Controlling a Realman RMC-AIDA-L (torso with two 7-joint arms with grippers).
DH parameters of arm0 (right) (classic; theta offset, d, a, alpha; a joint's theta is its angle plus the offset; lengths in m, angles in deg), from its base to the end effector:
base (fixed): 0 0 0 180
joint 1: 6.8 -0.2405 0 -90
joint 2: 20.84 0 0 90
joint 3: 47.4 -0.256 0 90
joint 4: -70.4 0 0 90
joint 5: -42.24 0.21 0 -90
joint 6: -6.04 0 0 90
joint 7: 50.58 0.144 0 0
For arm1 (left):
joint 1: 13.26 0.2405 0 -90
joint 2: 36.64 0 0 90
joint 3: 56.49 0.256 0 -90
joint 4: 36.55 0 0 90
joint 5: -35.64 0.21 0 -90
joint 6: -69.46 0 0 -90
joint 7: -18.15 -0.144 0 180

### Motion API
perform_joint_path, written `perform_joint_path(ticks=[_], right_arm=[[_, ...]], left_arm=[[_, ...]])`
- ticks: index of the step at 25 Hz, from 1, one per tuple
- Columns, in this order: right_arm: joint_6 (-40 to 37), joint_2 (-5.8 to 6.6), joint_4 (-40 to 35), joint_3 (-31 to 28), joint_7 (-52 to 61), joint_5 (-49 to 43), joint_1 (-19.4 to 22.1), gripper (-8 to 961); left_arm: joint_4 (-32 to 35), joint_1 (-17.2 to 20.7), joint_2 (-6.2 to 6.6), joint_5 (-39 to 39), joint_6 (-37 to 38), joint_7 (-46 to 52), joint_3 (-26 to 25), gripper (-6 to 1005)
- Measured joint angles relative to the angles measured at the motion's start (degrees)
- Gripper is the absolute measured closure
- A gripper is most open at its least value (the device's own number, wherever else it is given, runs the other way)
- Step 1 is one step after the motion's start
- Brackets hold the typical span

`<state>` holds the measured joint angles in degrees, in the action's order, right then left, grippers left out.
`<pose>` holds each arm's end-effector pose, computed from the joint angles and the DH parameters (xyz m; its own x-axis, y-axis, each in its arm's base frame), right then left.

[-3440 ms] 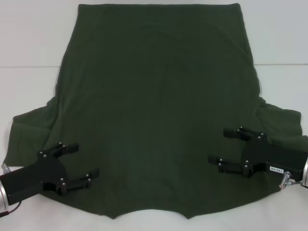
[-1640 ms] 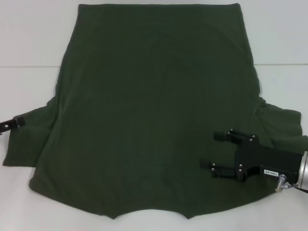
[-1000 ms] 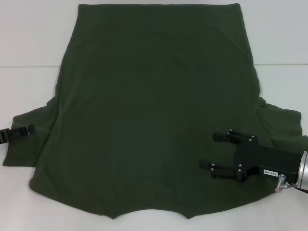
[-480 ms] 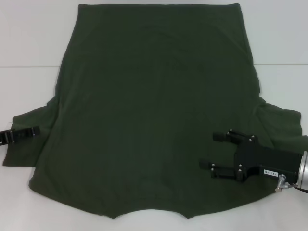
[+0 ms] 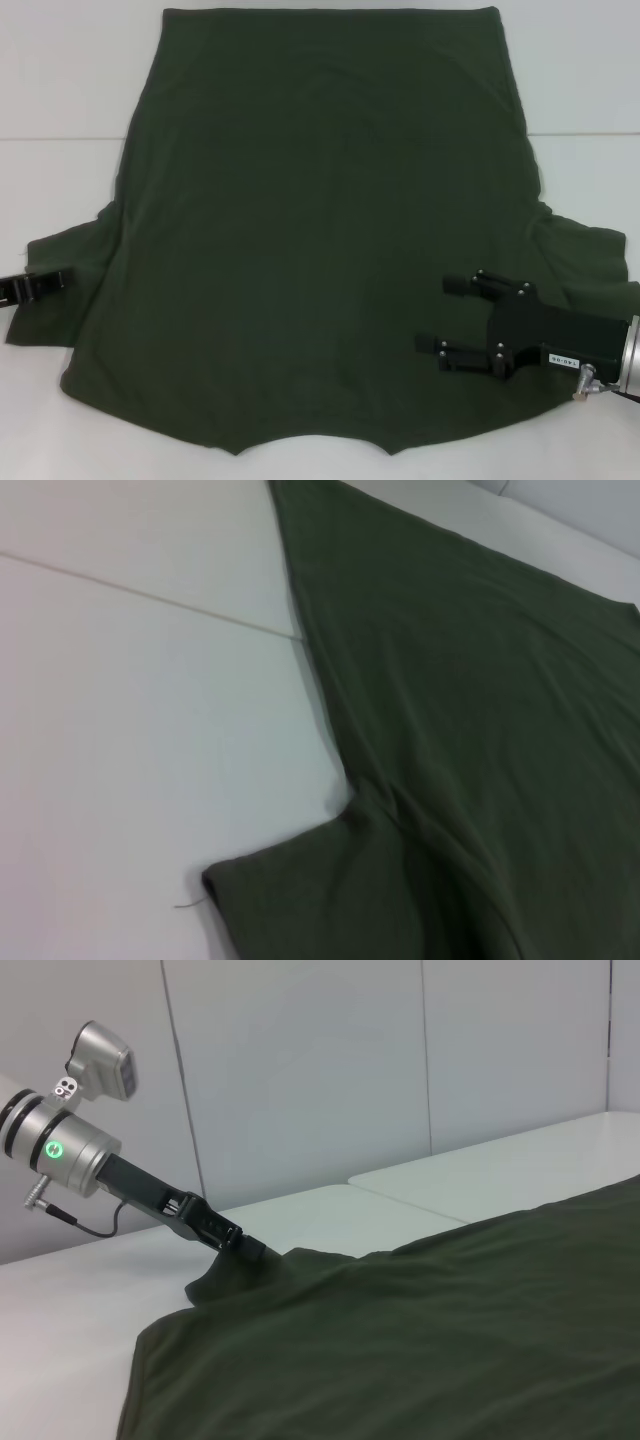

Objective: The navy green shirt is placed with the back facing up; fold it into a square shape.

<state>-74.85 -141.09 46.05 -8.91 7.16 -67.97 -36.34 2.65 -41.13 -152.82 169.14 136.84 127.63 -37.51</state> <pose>0.2810 0.3159 -0.0426 0.8250 -0.2094 -0.5249 -0.3940 -0.8790 -0.2687 -0.3783 0.3388 0.0653 0.3423 0.7054 0.6207 0.9319 -0.1704 -0.3202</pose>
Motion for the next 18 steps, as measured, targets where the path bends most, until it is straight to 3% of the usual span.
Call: perform_joint_path(ticks=[15,18], right_arm=[[-0.1,-0.07,0.0,0.0,0.0,-0.2,0.2,25],[-0.1,-0.07,0.0,0.0,0.0,-0.3,0.2,25]], left_arm=[[0.2,0.0,0.0,-0.3,0.8,-0.1,-0.3,951],[0.3,0.0,0.0,-0.2,0.8,-0.1,-0.3,968]])
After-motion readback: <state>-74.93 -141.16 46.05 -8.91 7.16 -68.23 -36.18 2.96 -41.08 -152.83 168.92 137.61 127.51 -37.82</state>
